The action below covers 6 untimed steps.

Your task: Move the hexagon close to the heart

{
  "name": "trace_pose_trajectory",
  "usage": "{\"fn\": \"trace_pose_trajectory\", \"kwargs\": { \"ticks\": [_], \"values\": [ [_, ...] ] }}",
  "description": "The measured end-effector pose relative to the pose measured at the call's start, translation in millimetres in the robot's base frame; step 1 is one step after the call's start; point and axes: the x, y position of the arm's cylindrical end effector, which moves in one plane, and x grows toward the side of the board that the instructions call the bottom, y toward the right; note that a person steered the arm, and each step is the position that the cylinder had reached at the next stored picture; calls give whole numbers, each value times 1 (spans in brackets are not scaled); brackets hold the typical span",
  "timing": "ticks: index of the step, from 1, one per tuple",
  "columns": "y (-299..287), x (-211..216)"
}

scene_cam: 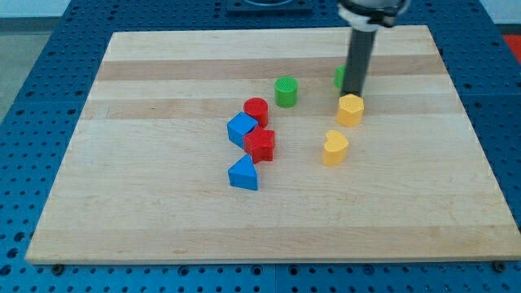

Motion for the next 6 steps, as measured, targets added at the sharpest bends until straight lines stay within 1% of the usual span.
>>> {"fn": "trace_pose_trajectory", "kwargs": {
  "ticks": [1, 2, 3, 4, 5, 6],
  "values": [
    [4, 16],
    [4, 51],
    [5, 69],
    [14, 23],
    [25, 0],
    [43, 0]
  ]
}}
